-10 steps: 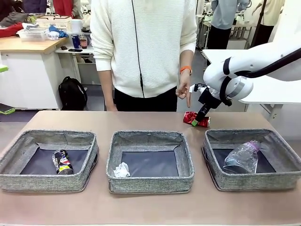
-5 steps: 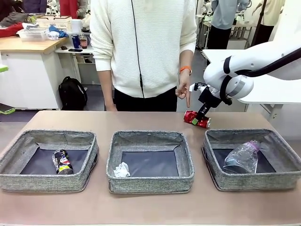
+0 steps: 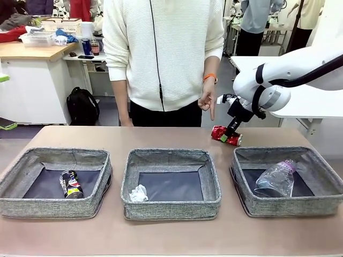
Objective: Sort the waste into the appropriate baskets.
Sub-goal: Pick up the waste item pointed out by the person.
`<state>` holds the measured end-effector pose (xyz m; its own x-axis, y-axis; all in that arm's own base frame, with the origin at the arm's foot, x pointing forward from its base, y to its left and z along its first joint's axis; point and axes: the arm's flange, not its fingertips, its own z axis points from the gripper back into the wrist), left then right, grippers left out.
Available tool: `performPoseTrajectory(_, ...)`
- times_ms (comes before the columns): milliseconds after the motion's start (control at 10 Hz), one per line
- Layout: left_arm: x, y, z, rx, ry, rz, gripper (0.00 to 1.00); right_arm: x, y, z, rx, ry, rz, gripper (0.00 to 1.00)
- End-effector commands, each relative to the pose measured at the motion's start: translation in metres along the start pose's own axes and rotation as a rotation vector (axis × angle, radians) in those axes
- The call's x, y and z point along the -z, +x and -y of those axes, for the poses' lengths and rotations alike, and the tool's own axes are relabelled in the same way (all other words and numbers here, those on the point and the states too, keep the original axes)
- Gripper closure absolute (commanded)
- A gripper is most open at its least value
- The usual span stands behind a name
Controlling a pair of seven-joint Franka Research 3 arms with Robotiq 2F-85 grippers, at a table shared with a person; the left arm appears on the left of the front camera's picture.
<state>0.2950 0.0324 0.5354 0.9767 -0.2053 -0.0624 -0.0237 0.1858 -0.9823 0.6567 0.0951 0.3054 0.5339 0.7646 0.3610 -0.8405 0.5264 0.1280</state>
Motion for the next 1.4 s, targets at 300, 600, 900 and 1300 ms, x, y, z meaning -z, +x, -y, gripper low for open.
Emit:
performPoseTrajectory(300,0.002,-0.001,0.0,0.019,-0.003,0.011,0.0,-0.144,0.013,-0.123,0.209,-0.33,-0.131,0.65)
performPoseTrajectory(600,0.002,-0.001,0.0,0.019,-0.003,0.011,0.0,-0.167,0.007,-0.213,0.246,-0.501,-0.059,0.65)
performPoseTrajectory(900,0.002,-0.001,0.0,0.019,-0.003,0.011,0.0,-0.188,0.013,-0.193,0.252,-0.452,-0.076,0.65)
performPoseTrajectory(1300,0.002,-0.001,0.0,0.019,-0.003,0.011,0.0,-0.209,0.061,-0.254,0.347,-0.352,0.037,0.61)
